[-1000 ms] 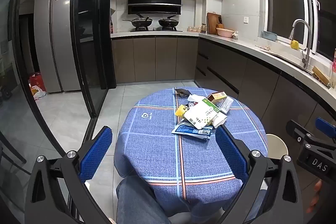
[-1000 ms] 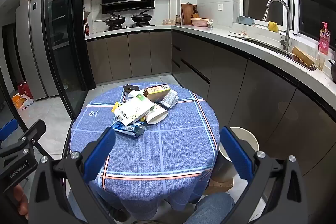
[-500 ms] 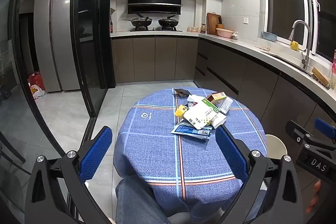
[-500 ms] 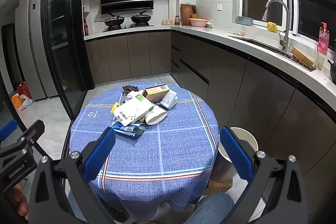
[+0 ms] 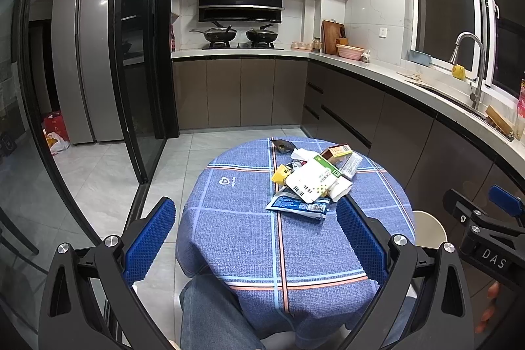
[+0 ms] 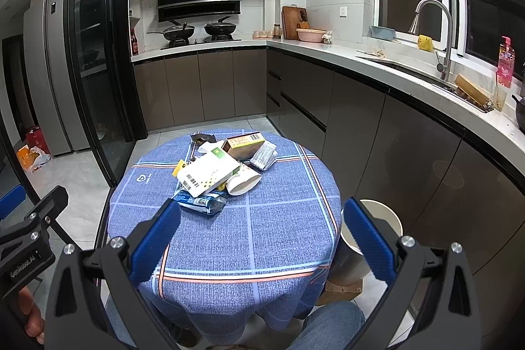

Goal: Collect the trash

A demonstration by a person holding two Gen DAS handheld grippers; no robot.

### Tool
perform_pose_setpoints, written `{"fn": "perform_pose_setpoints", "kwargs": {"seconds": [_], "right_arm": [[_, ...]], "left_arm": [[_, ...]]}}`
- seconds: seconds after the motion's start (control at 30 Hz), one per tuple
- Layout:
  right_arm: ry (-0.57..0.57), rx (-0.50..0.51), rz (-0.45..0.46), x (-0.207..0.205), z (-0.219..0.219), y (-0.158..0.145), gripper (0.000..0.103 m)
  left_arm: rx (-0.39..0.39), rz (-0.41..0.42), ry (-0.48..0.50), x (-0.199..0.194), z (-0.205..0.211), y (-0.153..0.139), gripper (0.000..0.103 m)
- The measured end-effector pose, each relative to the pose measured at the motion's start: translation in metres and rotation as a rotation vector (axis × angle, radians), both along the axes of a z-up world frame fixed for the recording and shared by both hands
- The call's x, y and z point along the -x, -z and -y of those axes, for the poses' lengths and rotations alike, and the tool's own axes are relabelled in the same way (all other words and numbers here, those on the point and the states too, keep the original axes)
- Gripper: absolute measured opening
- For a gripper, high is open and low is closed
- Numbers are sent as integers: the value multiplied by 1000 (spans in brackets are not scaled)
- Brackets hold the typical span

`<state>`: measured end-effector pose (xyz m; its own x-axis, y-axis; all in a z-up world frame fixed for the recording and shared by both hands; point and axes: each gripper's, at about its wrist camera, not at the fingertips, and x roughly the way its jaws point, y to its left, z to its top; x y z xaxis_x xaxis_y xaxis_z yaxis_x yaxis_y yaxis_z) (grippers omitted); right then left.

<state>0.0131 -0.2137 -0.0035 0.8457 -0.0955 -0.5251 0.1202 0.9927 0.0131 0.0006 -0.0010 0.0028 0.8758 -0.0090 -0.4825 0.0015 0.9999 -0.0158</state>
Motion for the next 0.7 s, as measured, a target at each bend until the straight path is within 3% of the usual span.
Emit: {"fn": "perform_pose_setpoints", "kwargs": {"seconds": [0.7], "right_arm": [[4, -2, 2, 0, 5, -4, 100]], "left_arm": [[3, 2, 5, 4, 3, -5, 95]]}}
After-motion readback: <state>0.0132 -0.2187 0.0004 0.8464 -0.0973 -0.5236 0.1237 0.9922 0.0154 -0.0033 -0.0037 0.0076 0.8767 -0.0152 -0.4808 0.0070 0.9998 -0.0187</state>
